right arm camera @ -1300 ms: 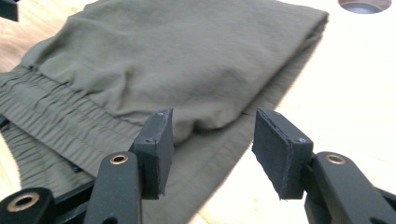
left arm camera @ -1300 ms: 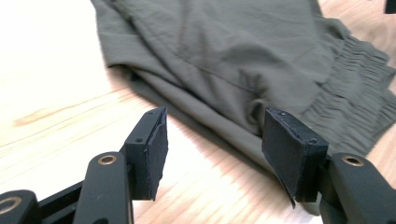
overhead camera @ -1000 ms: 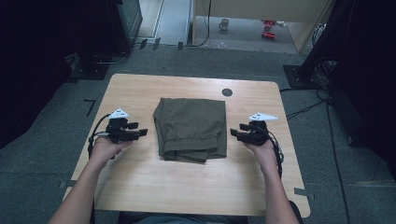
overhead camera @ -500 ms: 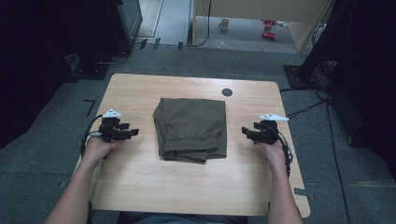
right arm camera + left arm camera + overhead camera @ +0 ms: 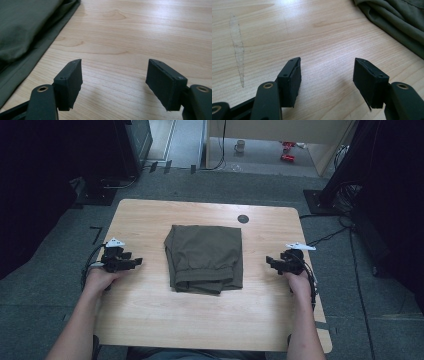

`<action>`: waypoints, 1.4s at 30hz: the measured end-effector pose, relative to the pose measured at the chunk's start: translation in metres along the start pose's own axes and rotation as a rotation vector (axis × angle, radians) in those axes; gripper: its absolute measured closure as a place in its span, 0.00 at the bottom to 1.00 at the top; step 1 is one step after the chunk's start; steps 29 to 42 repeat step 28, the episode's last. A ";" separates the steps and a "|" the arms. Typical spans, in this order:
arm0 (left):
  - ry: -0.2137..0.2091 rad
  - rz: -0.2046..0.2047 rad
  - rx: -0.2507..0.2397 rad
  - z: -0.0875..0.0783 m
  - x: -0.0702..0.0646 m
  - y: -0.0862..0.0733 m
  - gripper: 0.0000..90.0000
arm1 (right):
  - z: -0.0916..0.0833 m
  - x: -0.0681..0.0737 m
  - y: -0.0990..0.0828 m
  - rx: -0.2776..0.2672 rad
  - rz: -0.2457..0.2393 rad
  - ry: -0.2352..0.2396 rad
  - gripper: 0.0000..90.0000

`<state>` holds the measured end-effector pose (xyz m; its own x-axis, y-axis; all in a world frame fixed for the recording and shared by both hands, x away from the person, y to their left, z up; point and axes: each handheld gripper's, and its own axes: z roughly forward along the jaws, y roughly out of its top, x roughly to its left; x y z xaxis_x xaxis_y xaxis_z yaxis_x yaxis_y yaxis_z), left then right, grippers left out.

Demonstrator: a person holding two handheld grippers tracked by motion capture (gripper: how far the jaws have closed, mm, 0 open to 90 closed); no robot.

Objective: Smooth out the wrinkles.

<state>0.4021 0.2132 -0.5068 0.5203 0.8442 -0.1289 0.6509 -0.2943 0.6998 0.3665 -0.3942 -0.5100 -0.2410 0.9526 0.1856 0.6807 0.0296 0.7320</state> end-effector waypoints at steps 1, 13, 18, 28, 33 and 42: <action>0.004 0.011 -0.005 0.000 0.000 0.000 0.44 | 0.000 -0.001 0.000 0.001 0.000 -0.012 0.31; 0.063 0.114 -0.029 0.004 -0.002 -0.005 0.37 | 0.012 -0.002 -0.008 0.009 -0.110 -0.109 0.18; 0.063 0.112 -0.048 0.004 -0.001 -0.008 0.36 | 0.013 -0.001 -0.008 0.011 -0.108 -0.111 0.18; 0.080 0.097 -0.057 0.004 -0.001 -0.010 0.31 | 0.012 0.001 -0.010 0.020 -0.043 -0.181 0.08; 0.080 0.097 -0.057 0.004 -0.001 -0.010 0.31 | 0.012 0.001 -0.010 0.020 -0.043 -0.181 0.08; 0.080 0.097 -0.057 0.004 -0.001 -0.010 0.31 | 0.012 0.001 -0.010 0.020 -0.043 -0.181 0.08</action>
